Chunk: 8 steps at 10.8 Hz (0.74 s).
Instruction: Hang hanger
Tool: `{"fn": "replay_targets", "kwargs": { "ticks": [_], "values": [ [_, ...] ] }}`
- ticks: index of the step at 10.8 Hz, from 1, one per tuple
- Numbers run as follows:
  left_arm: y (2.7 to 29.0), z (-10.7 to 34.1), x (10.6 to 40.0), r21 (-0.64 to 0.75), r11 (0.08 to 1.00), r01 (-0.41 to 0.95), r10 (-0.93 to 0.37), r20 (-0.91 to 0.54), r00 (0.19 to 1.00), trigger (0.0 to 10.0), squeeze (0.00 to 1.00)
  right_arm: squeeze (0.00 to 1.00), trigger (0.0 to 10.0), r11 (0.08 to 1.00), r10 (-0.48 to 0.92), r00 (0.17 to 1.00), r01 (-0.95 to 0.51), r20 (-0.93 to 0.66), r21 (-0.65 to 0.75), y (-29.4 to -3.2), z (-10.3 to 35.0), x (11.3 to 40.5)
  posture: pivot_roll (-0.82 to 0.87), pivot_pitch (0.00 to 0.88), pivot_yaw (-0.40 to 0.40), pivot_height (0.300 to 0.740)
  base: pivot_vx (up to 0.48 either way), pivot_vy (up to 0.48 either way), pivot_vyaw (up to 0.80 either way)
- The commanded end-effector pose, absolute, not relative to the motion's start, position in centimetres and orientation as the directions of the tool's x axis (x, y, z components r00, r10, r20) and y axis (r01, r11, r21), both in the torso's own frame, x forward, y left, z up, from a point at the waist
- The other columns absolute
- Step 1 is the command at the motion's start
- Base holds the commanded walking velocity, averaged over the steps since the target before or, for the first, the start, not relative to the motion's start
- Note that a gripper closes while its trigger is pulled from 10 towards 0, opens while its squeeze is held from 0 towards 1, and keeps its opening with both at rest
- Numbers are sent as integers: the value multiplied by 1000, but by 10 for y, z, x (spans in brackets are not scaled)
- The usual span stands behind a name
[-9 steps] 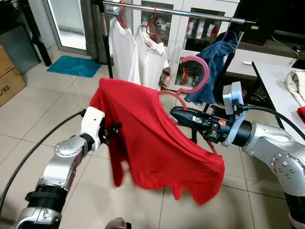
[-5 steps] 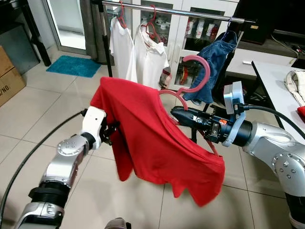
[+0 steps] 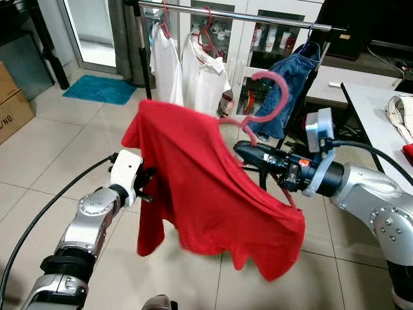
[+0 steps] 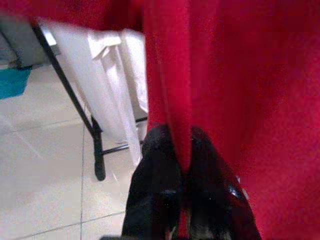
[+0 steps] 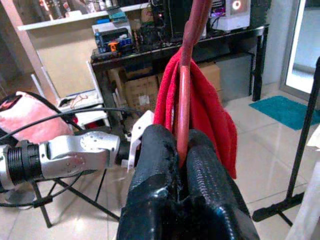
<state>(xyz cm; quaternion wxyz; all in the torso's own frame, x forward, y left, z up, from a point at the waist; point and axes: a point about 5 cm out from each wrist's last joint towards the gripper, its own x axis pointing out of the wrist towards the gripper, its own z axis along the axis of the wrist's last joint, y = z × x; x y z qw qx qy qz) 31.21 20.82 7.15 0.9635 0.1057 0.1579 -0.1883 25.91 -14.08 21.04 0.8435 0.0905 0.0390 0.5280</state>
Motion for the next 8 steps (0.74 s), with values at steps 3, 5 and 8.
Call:
{"fn": "replay_targets", "kwargs": {
  "ticks": [3,5,8],
  "values": [
    [217,53,304,138,931,339,-255,-421,871,0,0,0,10000,454,883,466,-878,54,153,-143,220,260,-38,0,-32,740,0,0,0],
    [214,42,299,112,934,338,-257,-444,858,0,0,0,10000,463,880,473,-875,48,144,-144,221,261,-39,0,-32,740,0,0,0],
    [216,22,288,87,939,332,-241,-524,817,0,0,0,10000,474,873,484,-870,53,139,-144,222,263,-38,0,-35,740,0,0,0]
  ]
}}
